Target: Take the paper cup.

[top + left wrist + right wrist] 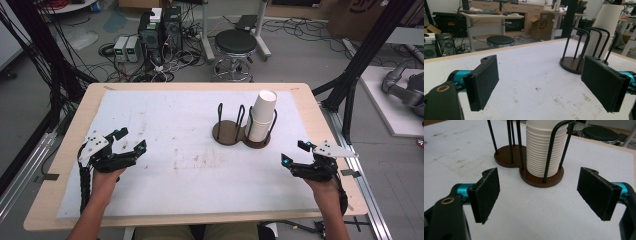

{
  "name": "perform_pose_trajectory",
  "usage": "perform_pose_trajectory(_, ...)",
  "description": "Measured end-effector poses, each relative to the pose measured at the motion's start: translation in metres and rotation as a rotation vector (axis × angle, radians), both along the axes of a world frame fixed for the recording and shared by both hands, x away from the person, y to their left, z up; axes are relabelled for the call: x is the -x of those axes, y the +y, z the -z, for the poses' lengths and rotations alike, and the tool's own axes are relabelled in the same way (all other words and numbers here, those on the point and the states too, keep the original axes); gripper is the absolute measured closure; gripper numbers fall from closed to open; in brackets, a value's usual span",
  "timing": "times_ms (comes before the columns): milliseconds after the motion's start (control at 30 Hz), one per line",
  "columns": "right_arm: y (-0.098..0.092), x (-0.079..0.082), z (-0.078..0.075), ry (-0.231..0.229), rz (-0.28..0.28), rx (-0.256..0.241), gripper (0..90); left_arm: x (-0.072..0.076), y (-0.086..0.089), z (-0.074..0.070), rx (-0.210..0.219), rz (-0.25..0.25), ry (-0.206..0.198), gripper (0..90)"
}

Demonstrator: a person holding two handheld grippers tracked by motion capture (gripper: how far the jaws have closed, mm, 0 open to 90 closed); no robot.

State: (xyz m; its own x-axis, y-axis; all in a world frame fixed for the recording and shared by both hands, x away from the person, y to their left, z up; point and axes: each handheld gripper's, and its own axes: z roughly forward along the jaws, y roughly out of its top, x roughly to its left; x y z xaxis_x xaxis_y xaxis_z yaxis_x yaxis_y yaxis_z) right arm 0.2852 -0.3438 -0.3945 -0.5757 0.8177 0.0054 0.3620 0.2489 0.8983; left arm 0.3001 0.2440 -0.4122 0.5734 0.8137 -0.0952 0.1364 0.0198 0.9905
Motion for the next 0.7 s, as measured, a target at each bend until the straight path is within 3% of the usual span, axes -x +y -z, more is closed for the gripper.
perform_pose_trajectory(333,-0.001,-0.001,0.002,0.005,0.006,-0.008,18.7,-0.004,-0.004,0.001,-0.001,0.006,0.010,14.7)
perform_pose_trajectory(700,-0.002,-0.002,-0.008,-0.006,0.007,-0.065,18.7,-0.001,-0.005,0.001,0.003,0.009,0.006,14.7)
